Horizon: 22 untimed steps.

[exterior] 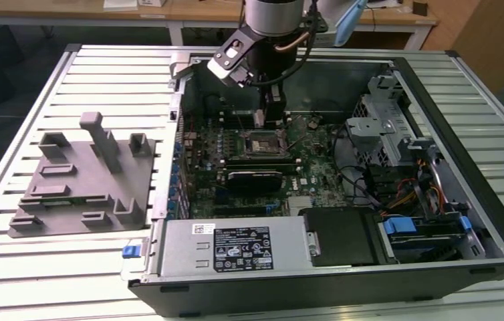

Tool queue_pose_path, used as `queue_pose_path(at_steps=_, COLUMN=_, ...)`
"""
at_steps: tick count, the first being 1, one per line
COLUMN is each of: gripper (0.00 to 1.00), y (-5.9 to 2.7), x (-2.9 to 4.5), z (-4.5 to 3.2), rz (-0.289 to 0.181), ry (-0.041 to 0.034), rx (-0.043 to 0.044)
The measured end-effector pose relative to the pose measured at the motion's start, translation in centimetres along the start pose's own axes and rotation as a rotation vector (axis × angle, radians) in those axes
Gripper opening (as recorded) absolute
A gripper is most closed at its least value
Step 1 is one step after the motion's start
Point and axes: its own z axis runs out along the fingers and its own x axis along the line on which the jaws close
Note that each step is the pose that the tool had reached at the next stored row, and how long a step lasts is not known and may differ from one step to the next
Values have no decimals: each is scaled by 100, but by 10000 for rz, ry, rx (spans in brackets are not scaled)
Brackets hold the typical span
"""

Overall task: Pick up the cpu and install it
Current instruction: 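Place the cpu into insertion slot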

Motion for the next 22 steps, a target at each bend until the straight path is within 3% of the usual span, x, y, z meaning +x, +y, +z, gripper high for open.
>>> queue_pose_path(at_steps=22, gripper=53, y=-5, x=-1, z=106, rz=0, ry=17, rx=4)
